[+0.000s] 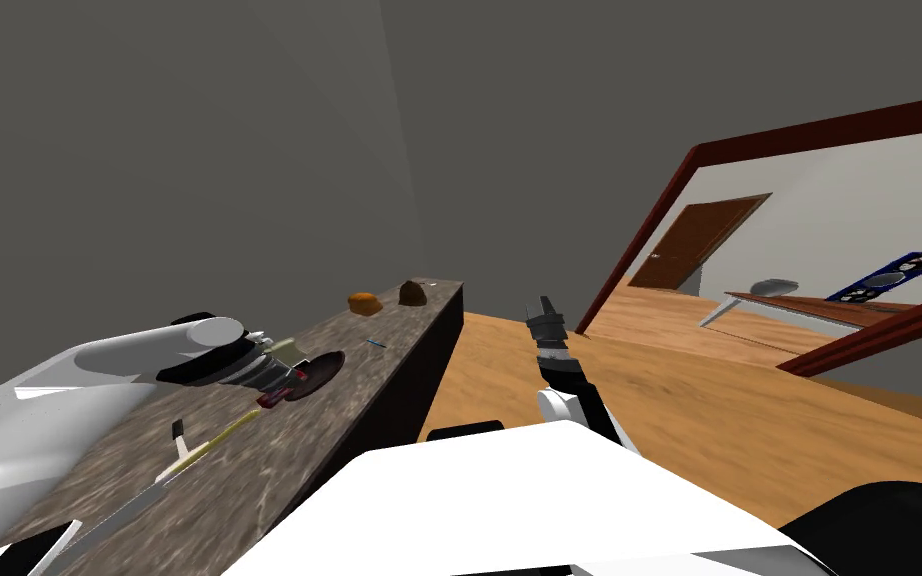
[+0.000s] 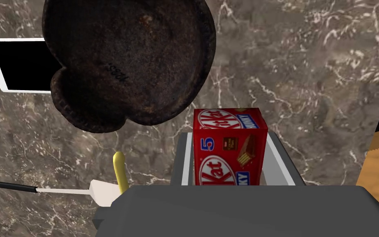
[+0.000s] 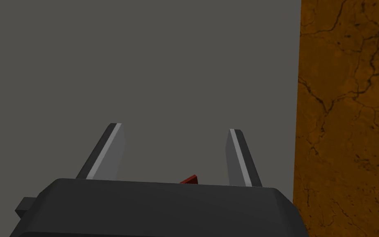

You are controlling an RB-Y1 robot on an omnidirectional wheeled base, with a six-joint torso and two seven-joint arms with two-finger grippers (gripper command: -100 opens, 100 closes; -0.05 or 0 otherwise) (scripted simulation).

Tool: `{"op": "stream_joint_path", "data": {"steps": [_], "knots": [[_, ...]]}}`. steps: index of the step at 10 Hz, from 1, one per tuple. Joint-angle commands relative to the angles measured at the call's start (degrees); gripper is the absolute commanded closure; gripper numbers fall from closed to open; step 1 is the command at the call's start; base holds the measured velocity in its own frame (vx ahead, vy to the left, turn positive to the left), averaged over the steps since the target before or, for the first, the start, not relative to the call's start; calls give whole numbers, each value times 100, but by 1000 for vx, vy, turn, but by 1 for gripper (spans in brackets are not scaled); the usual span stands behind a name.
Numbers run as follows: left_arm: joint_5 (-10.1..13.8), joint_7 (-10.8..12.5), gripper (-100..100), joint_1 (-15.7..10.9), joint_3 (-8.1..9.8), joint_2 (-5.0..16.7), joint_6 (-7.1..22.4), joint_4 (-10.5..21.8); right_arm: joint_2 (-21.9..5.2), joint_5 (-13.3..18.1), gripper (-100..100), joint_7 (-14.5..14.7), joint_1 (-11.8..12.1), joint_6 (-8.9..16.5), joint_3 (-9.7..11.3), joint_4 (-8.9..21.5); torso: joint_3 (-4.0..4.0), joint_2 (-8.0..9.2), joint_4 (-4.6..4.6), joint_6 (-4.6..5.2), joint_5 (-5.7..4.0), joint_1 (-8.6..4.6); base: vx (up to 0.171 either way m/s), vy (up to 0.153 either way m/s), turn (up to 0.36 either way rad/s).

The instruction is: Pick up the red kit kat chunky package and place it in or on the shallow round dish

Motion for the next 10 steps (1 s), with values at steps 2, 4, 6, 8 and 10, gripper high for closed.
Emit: {"op": "stream_joint_path", "data": {"steps": [2,4,6,8,10], "knots": [[107,138,100,-78,215,232,156,302,0,0,0,0,0,0,0,0,-3,-6,0,8,3,10,25,53,-245],[160,77,100,-40,244,345,192,443,-1,0,0,0,1,0,-1,0,-9,-14,-5,0,13,32,48,70,-118],[246,-129,100,90,233,545,231,668,-1,0,0,0,1,0,-1,0,-13,-19,-9,5,20,44,58,103,-171],[306,-324,100,213,197,694,315,820,-2,0,0,0,1,0,-1,0,-21,-32,-12,13,25,68,82,135,-198],[350,-490,100,321,151,800,509,912,-1,0,0,0,2,0,-1,0,-30,-44,-18,14,26,58,80,82,-97]]}}
